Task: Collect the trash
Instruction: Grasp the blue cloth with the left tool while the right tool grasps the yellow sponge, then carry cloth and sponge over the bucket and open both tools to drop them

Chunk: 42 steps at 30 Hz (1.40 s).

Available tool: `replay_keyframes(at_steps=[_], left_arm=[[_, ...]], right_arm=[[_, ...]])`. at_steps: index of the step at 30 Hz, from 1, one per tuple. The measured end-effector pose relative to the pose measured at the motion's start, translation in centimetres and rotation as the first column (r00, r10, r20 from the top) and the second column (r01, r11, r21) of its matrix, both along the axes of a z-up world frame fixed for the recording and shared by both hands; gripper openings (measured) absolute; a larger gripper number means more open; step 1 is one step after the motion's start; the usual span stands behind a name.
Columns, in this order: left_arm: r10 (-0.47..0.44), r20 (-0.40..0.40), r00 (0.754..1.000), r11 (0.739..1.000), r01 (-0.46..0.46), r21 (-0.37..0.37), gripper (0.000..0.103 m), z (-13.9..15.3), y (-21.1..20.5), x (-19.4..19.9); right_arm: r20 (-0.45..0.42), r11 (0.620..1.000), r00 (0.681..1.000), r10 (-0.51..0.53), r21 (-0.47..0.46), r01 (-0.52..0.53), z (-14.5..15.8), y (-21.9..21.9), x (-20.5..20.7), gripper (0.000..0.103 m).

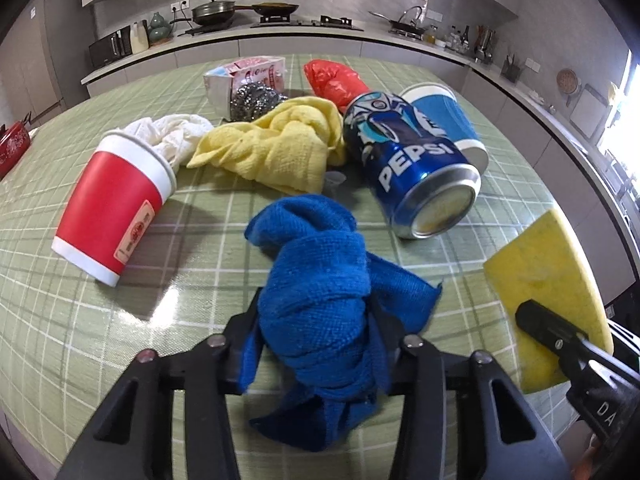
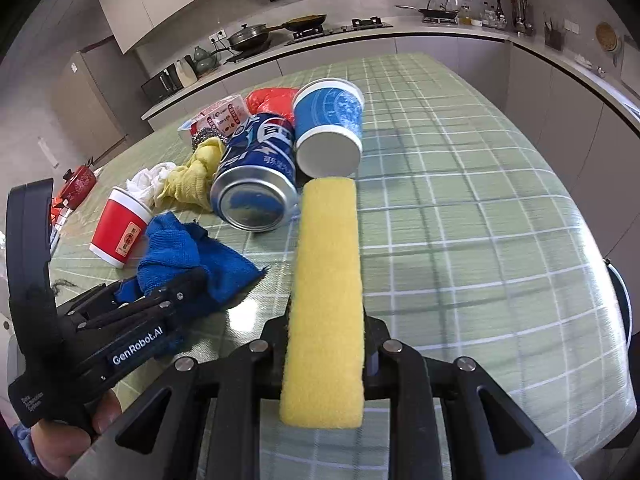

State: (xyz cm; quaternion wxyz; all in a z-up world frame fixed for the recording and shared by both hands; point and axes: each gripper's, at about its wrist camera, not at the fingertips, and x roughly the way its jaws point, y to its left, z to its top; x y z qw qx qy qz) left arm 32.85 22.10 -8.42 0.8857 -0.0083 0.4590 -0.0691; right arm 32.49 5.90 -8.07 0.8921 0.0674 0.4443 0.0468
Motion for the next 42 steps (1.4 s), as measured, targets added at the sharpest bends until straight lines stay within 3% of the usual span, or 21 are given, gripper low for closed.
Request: replay_keyframes(at_steps=[19, 29, 35, 42], left_arm=[[0.086, 0.097, 0.992, 0.995, -0.081, -0.062, 0.038, 3.4, -0.3, -2.7], [0.077, 0.152, 0.985, 0.993, -0.061, -0.105, 0.038, 6.5, -7.9, -5.2], [-0.021, 0.148, 0.989, 0.989, 0.042, -0.139, 0.038, 6.9, -13.0, -5.7], [-0.156, 0.145, 0.977, 0.971, 0.179, -0.161, 0.038, 6.3, -19.0, -5.8]], right_arm=[[0.042, 1.0, 0.999, -0.002, 0.016, 0.001, 2.0, -3.8, -2.0, 0.024], [0.079, 1.0, 0.997, 0.004, 0.011, -0.004, 4.1, -11.7, -3.8, 0.024], [0.101, 0.992, 0.987, -0.121, -0.005, 0.122, 5.7, -18.8, -6.0, 0.024], [0.09, 0.946, 0.945, -0.315, -0.057, 0.32, 5.5, -26.3, -10.1, 0.023]])
